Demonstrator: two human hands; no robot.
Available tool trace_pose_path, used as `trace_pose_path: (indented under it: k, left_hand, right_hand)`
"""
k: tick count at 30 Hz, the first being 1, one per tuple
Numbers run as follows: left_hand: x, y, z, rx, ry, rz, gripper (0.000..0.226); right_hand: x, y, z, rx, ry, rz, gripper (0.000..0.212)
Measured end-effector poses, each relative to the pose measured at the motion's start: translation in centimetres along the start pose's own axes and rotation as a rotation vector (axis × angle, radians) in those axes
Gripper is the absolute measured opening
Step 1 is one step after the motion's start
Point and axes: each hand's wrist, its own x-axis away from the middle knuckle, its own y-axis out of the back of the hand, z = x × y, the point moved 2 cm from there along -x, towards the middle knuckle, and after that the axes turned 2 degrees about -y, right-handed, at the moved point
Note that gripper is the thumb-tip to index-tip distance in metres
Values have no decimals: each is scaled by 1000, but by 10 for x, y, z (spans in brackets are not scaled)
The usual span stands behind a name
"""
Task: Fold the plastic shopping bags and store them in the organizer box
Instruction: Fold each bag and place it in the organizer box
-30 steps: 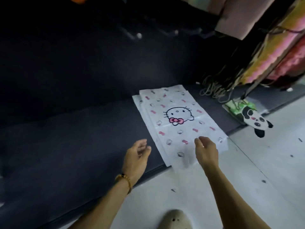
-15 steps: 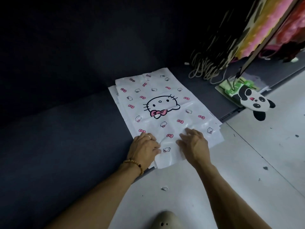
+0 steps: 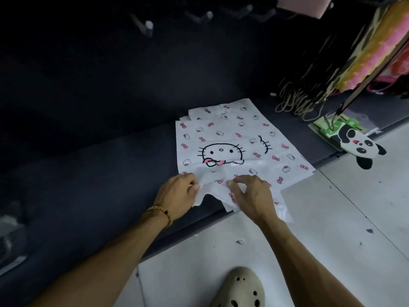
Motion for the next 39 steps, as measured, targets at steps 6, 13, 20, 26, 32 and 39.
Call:
trace_pose_path:
  k: [6, 13, 20, 26, 32, 39]
  left_hand:
    - [64, 65, 67, 123, 197, 20, 19]
    - [128, 113, 124, 306, 312, 52, 17]
    - [180, 128, 167, 798, 576, -43, 34]
    - [199, 118, 182, 721, 684, -26, 26]
    - [203, 100, 203, 633, 848, -172, 14]
    - [196, 100, 209, 599, 886, -213, 10]
  right_hand:
    - [54, -58, 76, 278, 425, 361, 87]
    - [66, -83, 101, 432, 359, 480, 16]
    - [55, -105, 134, 83, 33, 723, 33]
    - [25, -109, 166, -52, -59, 674, 31]
    - [3, -102, 150, -56, -249, 248, 75]
    - [29, -130, 119, -118, -440, 363, 32]
